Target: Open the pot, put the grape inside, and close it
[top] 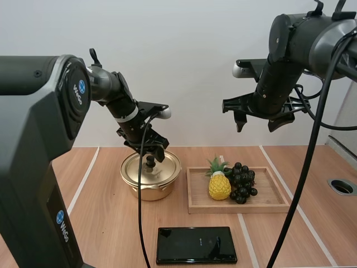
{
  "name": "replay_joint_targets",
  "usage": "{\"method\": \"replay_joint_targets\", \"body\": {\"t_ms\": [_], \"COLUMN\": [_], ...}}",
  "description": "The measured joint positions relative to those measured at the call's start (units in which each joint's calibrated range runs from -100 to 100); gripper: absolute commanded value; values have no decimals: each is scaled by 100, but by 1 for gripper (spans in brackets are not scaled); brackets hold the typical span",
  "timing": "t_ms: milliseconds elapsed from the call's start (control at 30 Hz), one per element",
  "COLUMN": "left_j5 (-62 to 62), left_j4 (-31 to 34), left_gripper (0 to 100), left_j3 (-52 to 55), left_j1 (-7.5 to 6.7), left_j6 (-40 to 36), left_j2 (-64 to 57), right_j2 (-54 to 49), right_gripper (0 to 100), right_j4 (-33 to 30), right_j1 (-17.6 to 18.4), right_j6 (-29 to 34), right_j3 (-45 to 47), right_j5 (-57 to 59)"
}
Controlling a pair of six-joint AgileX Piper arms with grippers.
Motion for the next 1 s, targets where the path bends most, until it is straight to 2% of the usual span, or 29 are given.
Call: {"method": "replay_joint_targets", "body": {"t_ms": [33,533,1000], "left_j5": [85,416,941], "left_j4": [-25,-61,143], "left_gripper": [1,2,2], "left_j3": [0,-185,-882], "left_j1": [0,2,2], "left_j6": [-46,-447,-1009], "left_j2": [12,318,371], "right_j2": [0,0,0], "right_gripper": [100,100,100], "right_j4": [0,9,9], "right_j1": [0,0,0], "right_j6": [0,0,0], "right_j3": [0,0,0], "right_j5": [0,0,0]}}
